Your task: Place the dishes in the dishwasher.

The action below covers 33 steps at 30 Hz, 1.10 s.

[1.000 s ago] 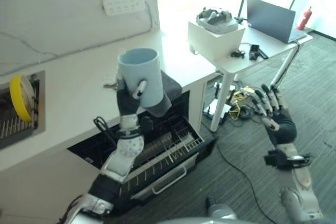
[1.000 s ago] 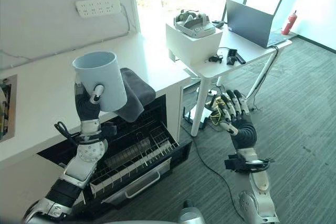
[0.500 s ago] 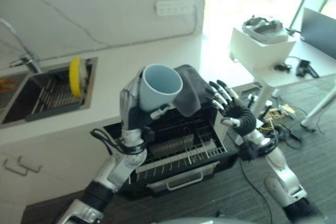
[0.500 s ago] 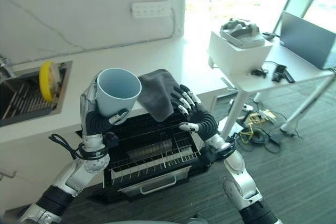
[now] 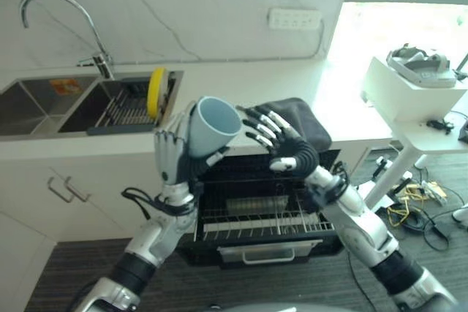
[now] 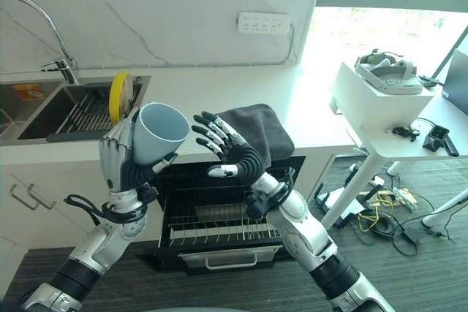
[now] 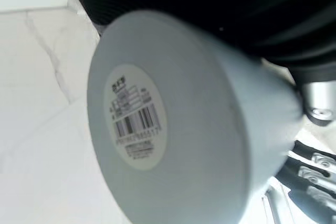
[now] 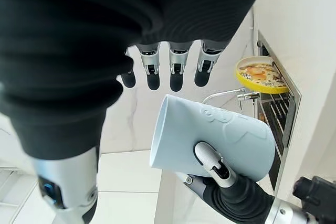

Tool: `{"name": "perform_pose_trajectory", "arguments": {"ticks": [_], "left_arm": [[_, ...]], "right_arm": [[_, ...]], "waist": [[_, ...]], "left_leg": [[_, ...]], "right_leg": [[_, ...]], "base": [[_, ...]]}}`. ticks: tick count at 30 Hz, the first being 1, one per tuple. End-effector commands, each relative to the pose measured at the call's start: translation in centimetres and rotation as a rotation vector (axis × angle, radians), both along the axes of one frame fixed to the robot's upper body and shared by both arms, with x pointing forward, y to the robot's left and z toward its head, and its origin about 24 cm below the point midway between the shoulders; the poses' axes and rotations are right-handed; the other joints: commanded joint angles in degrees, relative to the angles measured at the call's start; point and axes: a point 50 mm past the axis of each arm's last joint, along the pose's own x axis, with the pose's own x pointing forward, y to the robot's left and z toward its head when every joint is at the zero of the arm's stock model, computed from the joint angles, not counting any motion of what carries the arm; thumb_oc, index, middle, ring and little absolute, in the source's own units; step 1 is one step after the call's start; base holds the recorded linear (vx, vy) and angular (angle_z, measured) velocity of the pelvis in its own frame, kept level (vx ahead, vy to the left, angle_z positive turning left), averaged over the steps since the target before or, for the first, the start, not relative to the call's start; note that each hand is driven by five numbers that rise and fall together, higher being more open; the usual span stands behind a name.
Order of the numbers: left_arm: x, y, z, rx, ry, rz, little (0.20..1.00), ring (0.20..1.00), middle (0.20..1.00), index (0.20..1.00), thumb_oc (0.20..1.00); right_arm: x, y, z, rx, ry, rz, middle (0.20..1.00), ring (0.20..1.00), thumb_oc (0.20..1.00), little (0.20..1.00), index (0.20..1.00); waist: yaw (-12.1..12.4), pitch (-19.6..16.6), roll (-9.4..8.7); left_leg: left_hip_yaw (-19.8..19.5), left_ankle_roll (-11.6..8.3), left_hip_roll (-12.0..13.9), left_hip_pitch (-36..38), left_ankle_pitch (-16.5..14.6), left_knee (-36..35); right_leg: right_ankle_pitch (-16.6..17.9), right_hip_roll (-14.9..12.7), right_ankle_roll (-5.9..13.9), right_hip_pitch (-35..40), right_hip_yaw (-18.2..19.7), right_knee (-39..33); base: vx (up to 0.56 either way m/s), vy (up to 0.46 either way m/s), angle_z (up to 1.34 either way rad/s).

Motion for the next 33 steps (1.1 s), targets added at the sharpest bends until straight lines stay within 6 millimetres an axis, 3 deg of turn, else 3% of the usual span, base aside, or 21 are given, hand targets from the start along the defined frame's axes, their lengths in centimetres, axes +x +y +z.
{"name": "perform_pose_trajectory", "arguments": {"ticks": [1,8,22,33], "left_arm": [[1.7,-1.2,2.2,0.046,-0.152,-0.043,0.200,0.200,0.200,0.200,0.200],[1.9,-2.2,2.1,0.024,-0.159,-0.079,0.200,0.200,0.200,0.200,0.200],[1.8,-3.0,2.7,0.014,-0.169,-0.113,0.200,0.200,0.200,0.200,0.200],[1.6,-3.3,2.6,0.026,-0.152,-0.135,0.200,0.200,0.200,0.200,0.200]], "right_arm": [[0.8,1.1,2.8,0.085,-0.066,0.019,1.000,1.000,1.000,1.000,1.000],[1.3,2.4,3.0,0.086,-0.054,0.010,1.000,1.000,1.000,1.000,1.000],[2.4,1.8,3.6,0.146,-0.024,-0.111,1.000,1.000,1.000,1.000,1.000],[2.5,2.9,2.4,0.076,0.020,-0.087,1.000,1.000,1.000,1.000,1.000]], "waist": [[1.1,1.7,-0.43],[1.7,1.6,-0.28],[2.2,1.9,0.11],[2.4,2.0,0.31]], "left_leg": [[-3.9,-1.46,1.6,1.3,-4.6,2.2],[-4.8,-1.37,1.5,1.2,-4.5,2.4],[-5.4,-1.09,1.3,1.2,-4.7,2.7],[-5.6,-0.98,1.0,1.2,-4.8,2.8]], "right_leg": [[-4.0,-1.7,0.46,0.2,-3.9,3.2],[-4.3,-1.6,0.19,0.5,-3.6,3.6],[-4.5,-1.8,0.07,0.8,-3.7,4.2],[-4.4,-1.9,0.01,0.8,-3.4,4.2]], "base": [[0.03,-0.011,0.21],[0.02,-0.004,0.06],[0.01,0.000,0.04],[0.00,0.000,0.00]]}}
